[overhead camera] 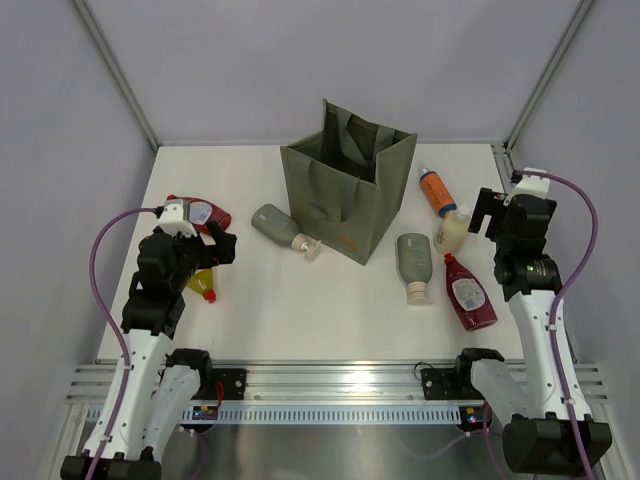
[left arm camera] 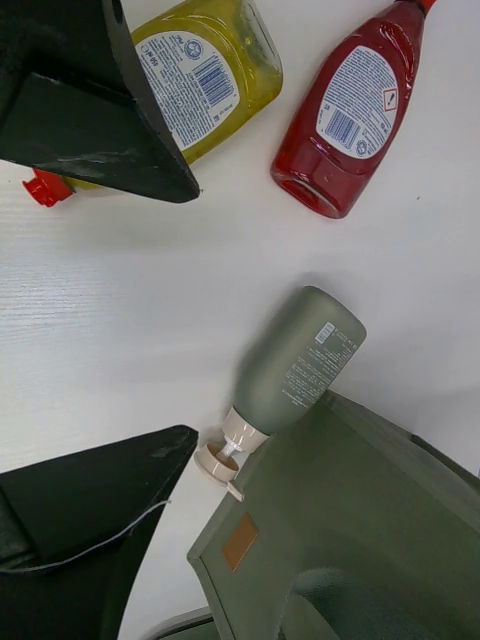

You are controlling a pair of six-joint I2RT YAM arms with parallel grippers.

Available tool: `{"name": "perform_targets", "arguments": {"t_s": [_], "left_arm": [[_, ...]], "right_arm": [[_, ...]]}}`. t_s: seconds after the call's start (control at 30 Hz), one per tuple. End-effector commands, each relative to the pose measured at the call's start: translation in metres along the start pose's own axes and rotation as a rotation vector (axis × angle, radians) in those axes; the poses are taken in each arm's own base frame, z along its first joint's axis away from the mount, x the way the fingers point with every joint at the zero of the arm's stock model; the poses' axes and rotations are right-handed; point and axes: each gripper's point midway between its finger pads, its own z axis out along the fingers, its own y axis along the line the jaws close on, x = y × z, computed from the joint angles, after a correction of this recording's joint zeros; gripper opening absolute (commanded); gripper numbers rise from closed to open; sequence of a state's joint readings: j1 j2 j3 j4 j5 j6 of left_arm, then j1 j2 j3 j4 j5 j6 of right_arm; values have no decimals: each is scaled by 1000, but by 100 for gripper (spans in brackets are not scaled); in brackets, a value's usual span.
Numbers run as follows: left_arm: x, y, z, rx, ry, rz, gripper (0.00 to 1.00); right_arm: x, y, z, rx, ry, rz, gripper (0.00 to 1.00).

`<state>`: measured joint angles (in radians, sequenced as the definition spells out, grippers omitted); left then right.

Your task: Place the personal care products into the canvas bag

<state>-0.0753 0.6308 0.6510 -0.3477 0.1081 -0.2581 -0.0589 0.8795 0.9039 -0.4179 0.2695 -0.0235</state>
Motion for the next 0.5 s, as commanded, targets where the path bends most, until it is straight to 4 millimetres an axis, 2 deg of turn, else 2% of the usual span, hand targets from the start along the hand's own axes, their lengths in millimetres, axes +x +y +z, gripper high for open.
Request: {"name": "perform_targets", "arguments": {"t_s": [0.0, 0.07, 0.1, 0.13, 0.17, 0.2, 0.23, 0.33, 0.4, 0.43, 0.47], "left_arm": [[-15, -1, 2, -2, -53, 22, 99], [-14, -1, 2, 0, -48, 21, 99], [-14, -1, 2, 0, -49, 21, 99], [-14, -1, 2, 0, -49, 21, 99], [-13, -1, 2, 0, -46, 21, 99], [-14, -1, 2, 0, -48, 21, 99], [-14, -1, 2, 0, -49, 21, 99], [-15, -1, 1, -2, -53, 23, 99], [-15, -2, -1, 0, -56, 24, 99], [-16, -1, -1, -1, -58, 26, 99], [-16, -2, -2, 2, -62, 27, 99]], "right_arm": [[-37, 10, -18, -96, -90, -67, 99], [-37, 29, -26, -241, -91, -204, 99], [-23, 40, -32, -334, -42, -274, 99], [-12, 62, -40, -500, -36, -398, 100], [3, 67, -50, -570, 31, -437, 99], [4, 71, -54, -612, 42, -455, 100], [11, 74, -52, -634, 83, -451, 99], [13, 81, -46, -672, 152, -405, 99], [3, 78, -43, -694, 165, -334, 99], [2, 85, -43, -750, 179, -280, 100], [-3, 80, -41, -740, 177, -246, 99]]}}
